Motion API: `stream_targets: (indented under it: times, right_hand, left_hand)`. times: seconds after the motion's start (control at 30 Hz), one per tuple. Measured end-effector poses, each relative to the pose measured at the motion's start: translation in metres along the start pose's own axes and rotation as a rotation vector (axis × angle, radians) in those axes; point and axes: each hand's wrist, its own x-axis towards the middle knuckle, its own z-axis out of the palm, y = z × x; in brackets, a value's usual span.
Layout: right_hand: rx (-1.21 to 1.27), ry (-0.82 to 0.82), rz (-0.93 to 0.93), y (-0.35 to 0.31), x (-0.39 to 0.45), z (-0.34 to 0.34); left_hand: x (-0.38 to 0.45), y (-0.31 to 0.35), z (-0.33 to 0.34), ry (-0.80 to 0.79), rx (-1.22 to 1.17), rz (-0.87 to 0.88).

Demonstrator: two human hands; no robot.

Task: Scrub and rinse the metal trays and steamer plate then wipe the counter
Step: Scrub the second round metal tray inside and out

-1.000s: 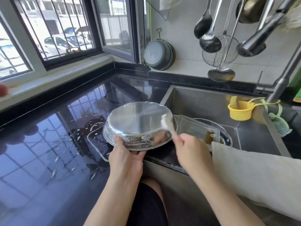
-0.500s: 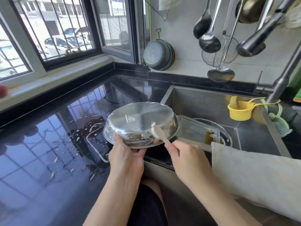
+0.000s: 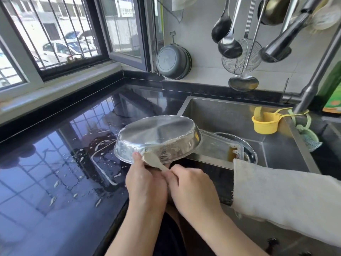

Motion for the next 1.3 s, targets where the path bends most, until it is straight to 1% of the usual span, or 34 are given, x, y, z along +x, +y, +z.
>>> stream_targets:
  times: [0.03,0.1,0.17,0.2,0.23,0.33,0.37,0.43,0.5,0.57,0.63,0.67,0.7,0.8,0.87,0.93,1.0,1.13,1.2,1.3]
  right_hand:
    - [-0.024,0.033,0.015,0.005,0.002,-0.002]
    - [-0.031,0.078,0.111,0.027,0.011,-0.012]
    - [0.003,0.087,0.227,0.046,0.018,-0.021]
    - [0.017,0.083,0.245,0.05,0.019,-0.02]
    - [0.019,0.068,0.226,0.048,0.018,-0.018]
    - [0.013,-0.024,0.071,0.028,0.007,-0.007]
    - [0.007,-0.026,0.068,0.03,0.008,-0.007]
    - [0.004,0.021,0.175,0.047,0.021,-0.012]
    - [0.012,0.084,0.274,0.059,0.032,-0.02]
    - [0.0,0.082,0.212,0.05,0.031,-0.019]
    - [0.029,0.015,0.097,0.033,0.022,-0.011]
    - [0.038,0.001,0.088,0.031,0.02,-0.01]
    - [0.036,0.012,0.114,0.038,0.022,-0.011]
    - [-0.014,0.037,0.292,0.062,0.032,-0.023]
    - [-0.035,0.042,0.329,0.06,0.031,-0.025]
    - [-0.017,0.041,0.275,0.042,0.023,-0.017]
    - [-0.002,-0.003,0.219,0.018,0.014,-0.01]
    - [-0.004,-0.098,0.161,-0.008,0.014,-0.008]
    - [-0.027,-0.104,0.139,-0.007,0.016,-0.013]
    - [-0.058,-0.082,0.15,0.014,0.015,-0.022]
  left_hand:
    - [0.003,0.003,0.002,-0.01,-0.014,-0.006]
    - [0.006,0.011,0.005,-0.061,-0.016,0.008]
    - [0.008,0.016,0.007,-0.061,-0.005,0.032]
    - [0.009,0.017,0.007,-0.059,-0.011,0.037]
    - [0.012,0.017,0.007,-0.051,-0.019,0.037]
    - [0.016,0.018,0.007,-0.009,-0.021,-0.005]
    - [0.017,0.018,0.007,0.0,-0.018,-0.028]
    - [0.02,0.021,0.011,0.006,-0.016,-0.058]
    - [0.025,0.028,0.016,0.018,-0.031,-0.043]
    - [0.03,0.033,0.024,0.035,-0.03,-0.035]
    - [0.033,0.035,0.028,0.058,0.0,-0.051]
    - [0.034,0.034,0.028,0.066,0.017,-0.065]
    - [0.033,0.034,0.026,0.071,0.027,-0.073]
    - [0.032,0.037,0.022,0.078,0.0,-0.041]
    - [0.033,0.039,0.022,0.091,-0.011,-0.005]
    - [0.032,0.035,0.024,0.098,-0.006,0.008]
    - [0.028,0.026,0.026,0.09,0.005,-0.025]
    - [0.024,0.009,0.023,0.161,0.035,-0.048]
    - [0.023,0.009,0.022,0.155,0.03,-0.072]
    - [0.022,0.016,0.021,0.096,0.012,-0.094]
